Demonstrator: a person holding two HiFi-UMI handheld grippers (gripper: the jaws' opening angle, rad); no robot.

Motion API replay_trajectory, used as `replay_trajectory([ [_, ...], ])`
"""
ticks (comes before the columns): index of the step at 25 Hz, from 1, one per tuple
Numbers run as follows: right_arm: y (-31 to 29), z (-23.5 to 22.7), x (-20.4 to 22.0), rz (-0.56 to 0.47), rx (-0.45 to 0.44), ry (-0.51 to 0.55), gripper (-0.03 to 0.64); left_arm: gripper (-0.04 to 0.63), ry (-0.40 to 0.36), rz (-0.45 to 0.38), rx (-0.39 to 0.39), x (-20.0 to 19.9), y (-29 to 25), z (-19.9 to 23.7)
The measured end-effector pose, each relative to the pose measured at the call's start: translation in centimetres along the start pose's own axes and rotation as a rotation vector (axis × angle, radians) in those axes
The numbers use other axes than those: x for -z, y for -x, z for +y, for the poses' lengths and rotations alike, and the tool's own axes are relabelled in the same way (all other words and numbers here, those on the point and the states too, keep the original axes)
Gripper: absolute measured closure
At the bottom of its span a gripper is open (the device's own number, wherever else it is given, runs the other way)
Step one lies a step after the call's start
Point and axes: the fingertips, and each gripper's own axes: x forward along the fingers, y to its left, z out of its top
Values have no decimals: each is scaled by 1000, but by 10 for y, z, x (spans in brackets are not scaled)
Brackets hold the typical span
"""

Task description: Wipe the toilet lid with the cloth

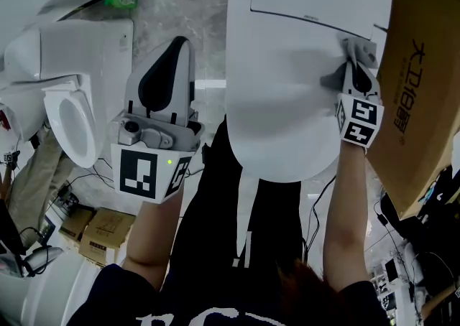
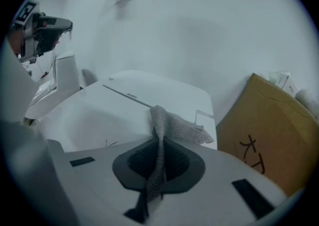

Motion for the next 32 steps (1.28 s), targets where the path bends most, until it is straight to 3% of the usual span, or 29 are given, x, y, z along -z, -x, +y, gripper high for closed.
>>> replay_trajectory([
  [15, -16, 168, -74, -101, -292, 155, 592, 574, 8, -8, -23, 0, 12, 6],
  [21, -12, 241, -91, -125, -423, 269, 592, 574, 9, -4, -28, 1, 13, 8],
  [32, -3, 276, -86, -146, -537, 433, 592, 574, 10, 2, -22, 8, 8, 2],
])
